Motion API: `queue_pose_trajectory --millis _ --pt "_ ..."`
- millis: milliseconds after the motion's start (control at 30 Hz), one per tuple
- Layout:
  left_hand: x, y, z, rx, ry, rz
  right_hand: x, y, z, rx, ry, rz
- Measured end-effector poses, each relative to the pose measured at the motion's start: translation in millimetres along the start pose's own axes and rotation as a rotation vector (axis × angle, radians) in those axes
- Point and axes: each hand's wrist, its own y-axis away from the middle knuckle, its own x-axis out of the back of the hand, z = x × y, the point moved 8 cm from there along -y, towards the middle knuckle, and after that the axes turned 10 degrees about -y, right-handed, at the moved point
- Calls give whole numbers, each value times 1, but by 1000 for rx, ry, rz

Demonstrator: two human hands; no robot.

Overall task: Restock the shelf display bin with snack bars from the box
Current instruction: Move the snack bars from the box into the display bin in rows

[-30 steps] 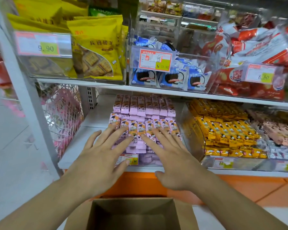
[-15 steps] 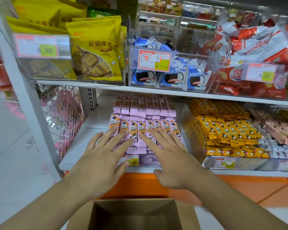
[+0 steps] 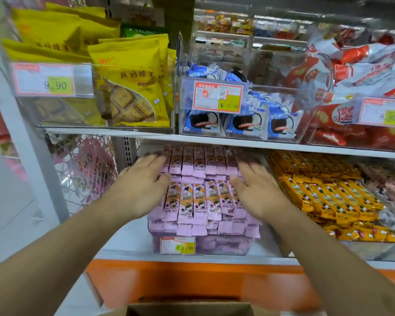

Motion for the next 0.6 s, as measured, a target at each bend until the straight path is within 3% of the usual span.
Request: queue_pose_trajectory --millis 133,600 --pt "-15 -13 -6 19 29 -112 -9 -8 12 -31 44 -42" --pt "-14 -8 -3 7 107 -63 -15 -22 -2 85 101 -53"
